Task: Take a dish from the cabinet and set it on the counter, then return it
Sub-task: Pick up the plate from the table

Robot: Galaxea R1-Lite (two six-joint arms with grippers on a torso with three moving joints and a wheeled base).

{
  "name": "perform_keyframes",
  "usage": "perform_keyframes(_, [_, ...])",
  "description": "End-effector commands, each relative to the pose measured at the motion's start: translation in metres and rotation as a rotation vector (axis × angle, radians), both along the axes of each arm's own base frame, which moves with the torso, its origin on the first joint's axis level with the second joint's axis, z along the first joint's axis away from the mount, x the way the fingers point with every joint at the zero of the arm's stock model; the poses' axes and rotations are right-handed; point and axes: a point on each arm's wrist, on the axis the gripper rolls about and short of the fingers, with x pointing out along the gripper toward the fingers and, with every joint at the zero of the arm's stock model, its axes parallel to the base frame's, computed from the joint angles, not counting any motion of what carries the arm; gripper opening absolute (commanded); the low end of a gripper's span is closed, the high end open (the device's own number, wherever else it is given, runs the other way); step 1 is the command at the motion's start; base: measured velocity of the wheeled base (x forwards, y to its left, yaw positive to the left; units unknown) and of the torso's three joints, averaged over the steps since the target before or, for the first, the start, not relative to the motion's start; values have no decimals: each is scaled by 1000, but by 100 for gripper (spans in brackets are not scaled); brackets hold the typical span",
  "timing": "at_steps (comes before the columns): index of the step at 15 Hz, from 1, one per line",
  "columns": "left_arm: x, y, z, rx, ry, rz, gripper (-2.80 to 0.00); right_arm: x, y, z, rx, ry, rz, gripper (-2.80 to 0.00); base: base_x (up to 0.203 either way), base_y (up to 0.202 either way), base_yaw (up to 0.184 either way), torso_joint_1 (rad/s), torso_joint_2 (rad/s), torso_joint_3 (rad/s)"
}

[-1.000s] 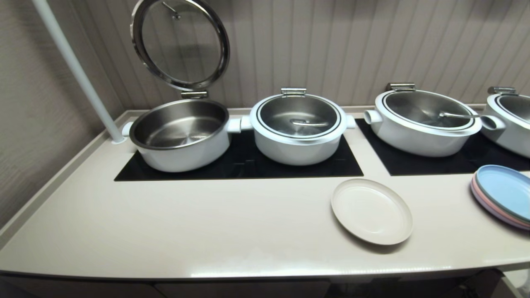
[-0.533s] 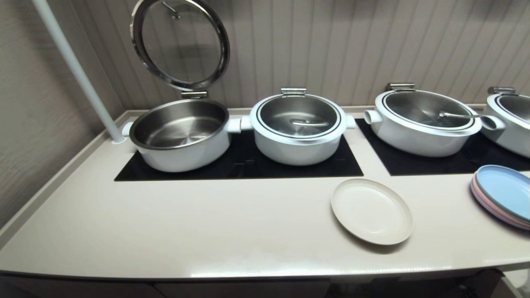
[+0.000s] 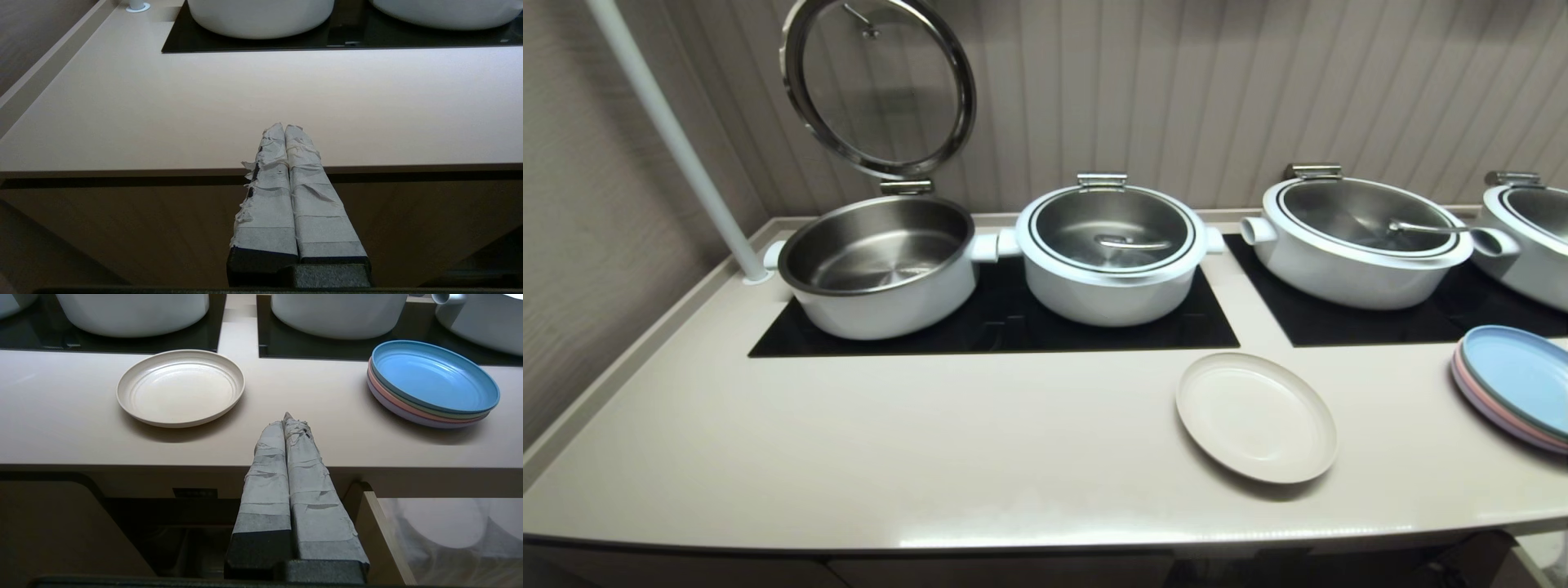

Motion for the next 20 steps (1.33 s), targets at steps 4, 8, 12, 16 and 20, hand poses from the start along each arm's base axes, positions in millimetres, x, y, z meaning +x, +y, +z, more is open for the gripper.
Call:
perform_keyframes(4, [0,0,0,0,0,0,-280,2,0,30,0,18,1,-280,0,0,0,0,0,0])
perform_keyframes(8, [0,0,0,0,0,0,-280,19,0,62,3,94,2,-280,0,0,0,0,0,0])
perform_keyframes(12, [0,0,0,0,0,0,-280,50,0,95,47,185,2,-280,0,0,0,0,0,0])
perform_keyframes(16, [0,0,0,0,0,0,-280,94,1,119,96,271,5,-280,0,0,0,0,0,0])
perform_keyframes(20, [0,0,0,0,0,0,-280,140,2,132,109,344,0,-280,0,0,0,0,0,0])
